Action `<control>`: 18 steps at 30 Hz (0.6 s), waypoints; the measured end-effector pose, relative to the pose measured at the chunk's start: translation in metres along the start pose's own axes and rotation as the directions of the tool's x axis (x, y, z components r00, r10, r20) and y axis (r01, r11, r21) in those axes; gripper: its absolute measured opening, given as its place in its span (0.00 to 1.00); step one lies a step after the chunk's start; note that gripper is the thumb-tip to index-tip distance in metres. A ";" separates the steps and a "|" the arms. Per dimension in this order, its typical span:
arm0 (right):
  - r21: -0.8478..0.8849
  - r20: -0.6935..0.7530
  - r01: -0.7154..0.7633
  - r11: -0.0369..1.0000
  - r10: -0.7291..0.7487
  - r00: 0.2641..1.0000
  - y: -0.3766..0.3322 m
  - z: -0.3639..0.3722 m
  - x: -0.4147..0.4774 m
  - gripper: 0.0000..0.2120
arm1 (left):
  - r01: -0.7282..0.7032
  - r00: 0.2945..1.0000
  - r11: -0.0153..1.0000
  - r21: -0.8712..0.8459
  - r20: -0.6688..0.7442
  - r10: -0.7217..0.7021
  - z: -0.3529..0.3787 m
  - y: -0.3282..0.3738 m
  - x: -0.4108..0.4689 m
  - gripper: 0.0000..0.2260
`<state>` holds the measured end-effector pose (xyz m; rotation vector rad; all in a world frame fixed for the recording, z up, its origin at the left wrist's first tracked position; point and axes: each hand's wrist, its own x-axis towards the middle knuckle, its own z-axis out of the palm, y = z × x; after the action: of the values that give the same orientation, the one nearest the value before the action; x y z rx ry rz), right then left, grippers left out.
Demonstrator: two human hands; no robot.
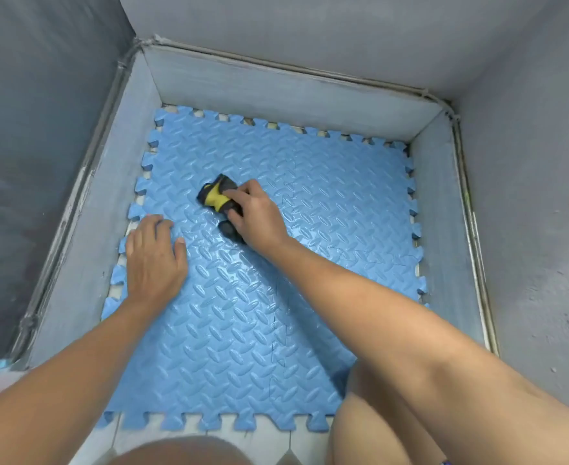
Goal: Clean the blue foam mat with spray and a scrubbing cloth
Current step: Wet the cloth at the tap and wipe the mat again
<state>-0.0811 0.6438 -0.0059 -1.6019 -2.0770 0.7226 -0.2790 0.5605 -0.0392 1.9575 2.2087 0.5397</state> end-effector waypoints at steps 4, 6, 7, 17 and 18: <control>-0.035 0.078 0.093 0.995 -0.090 0.993 -0.036 0.031 0.042 0.18 | -0.035 0.997 0.999 0.013 0.068 0.034 0.008 0.006 0.004 0.22; -0.036 0.051 0.042 0.998 -0.040 0.998 -0.024 0.021 0.058 0.19 | -0.032 0.996 0.999 0.019 0.083 0.031 0.008 0.006 0.004 0.24; -0.037 0.032 0.004 0.999 -0.003 0.999 -0.011 0.011 0.063 0.20 | -0.030 0.996 0.999 0.021 0.085 0.028 0.007 0.006 0.003 0.24; -0.162 -0.331 -0.540 0.826 0.470 0.818 0.198 -0.157 -0.027 0.18 | -0.034 0.998 0.999 0.037 0.062 0.032 0.006 0.007 0.004 0.25; -0.176 -0.300 -0.516 0.838 0.453 0.839 0.198 -0.162 -0.049 0.18 | -0.034 0.998 0.999 0.038 0.059 0.032 0.007 0.007 0.004 0.25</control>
<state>0.1784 0.6600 -0.0049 -2.2842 -1.6343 0.3866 -0.2710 0.5664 -0.0423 2.0054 2.1711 0.4410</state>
